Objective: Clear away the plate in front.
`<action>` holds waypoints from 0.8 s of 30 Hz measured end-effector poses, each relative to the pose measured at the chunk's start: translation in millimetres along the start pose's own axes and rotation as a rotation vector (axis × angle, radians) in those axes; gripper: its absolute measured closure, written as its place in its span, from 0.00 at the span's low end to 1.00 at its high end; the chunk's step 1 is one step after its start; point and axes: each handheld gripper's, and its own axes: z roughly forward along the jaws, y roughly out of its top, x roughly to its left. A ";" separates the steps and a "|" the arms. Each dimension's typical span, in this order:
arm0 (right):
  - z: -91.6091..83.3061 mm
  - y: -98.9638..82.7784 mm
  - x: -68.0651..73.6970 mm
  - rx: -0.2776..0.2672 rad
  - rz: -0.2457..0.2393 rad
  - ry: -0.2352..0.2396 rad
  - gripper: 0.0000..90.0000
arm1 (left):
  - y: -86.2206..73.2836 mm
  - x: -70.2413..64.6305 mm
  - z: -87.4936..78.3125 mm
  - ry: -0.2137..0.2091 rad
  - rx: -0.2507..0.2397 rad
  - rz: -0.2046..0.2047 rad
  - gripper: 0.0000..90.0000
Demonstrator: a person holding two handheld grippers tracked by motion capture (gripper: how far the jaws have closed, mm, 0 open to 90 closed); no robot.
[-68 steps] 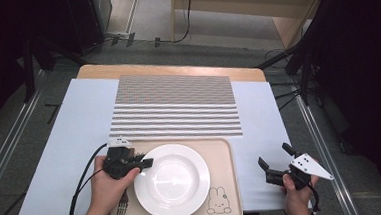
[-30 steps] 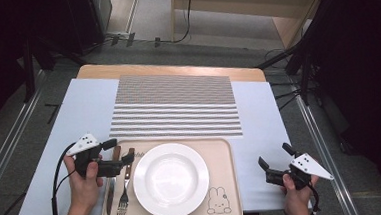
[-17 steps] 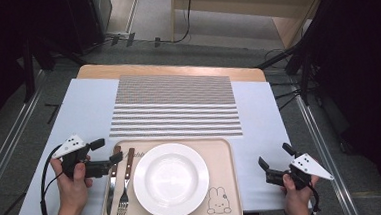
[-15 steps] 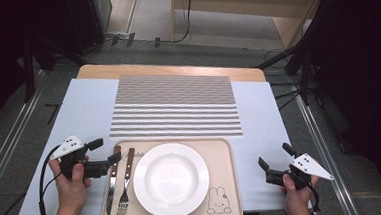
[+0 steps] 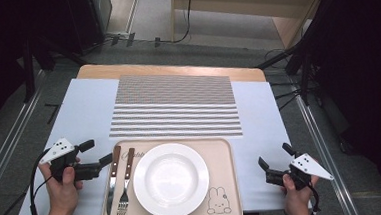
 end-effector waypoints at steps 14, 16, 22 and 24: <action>-0.1 0.0 0.2 0.002 -0.001 -0.001 0.00 | -9.6 17.5 -20.1 0.024 -0.010 -0.017 0.00; -0.1 -0.1 0.2 0.002 -0.001 -0.001 0.00 | -11.1 19.1 -22.3 0.037 -0.005 -0.014 0.00; -0.1 -0.1 -0.1 0.001 0.004 -0.002 0.00 | -15.8 27.2 -31.4 0.077 0.000 -0.010 0.00; -0.2 -0.1 0.2 0.002 -0.001 -0.001 0.00 | -16.9 29.3 -34.0 0.099 0.002 -0.004 0.00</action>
